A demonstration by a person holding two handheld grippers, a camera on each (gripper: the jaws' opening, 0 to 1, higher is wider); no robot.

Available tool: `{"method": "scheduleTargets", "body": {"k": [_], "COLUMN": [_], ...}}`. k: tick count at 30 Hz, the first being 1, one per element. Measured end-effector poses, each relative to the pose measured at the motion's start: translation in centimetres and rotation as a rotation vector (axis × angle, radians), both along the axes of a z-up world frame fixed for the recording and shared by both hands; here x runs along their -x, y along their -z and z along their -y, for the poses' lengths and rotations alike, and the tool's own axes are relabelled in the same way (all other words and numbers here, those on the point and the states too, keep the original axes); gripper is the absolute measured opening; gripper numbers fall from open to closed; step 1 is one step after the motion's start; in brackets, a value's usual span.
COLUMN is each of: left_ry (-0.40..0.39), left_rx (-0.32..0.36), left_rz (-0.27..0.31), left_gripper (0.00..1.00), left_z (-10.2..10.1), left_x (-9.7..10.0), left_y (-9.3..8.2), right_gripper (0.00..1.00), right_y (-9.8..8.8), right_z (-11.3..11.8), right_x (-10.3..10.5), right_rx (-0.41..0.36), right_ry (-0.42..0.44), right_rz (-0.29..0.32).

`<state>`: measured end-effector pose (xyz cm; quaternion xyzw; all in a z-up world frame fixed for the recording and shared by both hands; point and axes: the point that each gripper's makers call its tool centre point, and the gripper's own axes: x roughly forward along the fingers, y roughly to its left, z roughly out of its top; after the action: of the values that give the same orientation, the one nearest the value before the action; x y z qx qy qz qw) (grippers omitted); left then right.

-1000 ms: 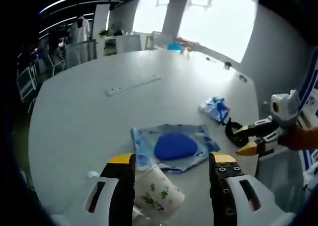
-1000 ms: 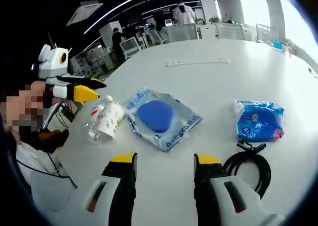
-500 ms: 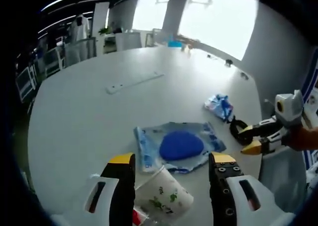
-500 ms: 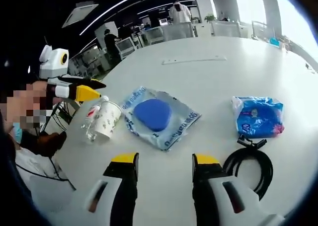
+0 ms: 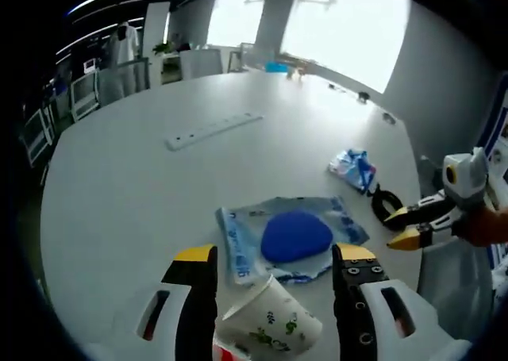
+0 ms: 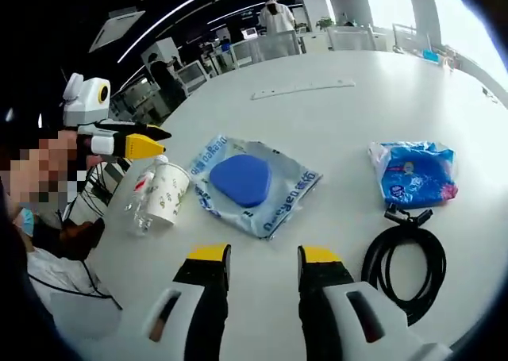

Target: Arrange the tabletop items into an orderly group along one side of the table until the central work area is clear of visible clutter.

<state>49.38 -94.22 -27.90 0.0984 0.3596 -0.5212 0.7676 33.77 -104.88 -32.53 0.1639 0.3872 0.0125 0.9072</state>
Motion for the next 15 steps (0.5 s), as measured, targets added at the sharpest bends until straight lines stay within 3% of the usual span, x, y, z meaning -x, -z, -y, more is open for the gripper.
{"method": "scheduleTargets", "body": {"k": [15], "left_ry": [0.022], "left_rx": [-0.018], "left_rz": [-0.014], "left_gripper": [0.54], "left_z": [0.8], "left_x": [-1.2], "left_y": [1.3], "right_gripper": [0.25], "right_y": [1.2], "right_z": [-0.2], "right_x": [-0.9], "right_rx": [-0.038], "right_ry": [0.044], "right_rz": [-0.024]}}
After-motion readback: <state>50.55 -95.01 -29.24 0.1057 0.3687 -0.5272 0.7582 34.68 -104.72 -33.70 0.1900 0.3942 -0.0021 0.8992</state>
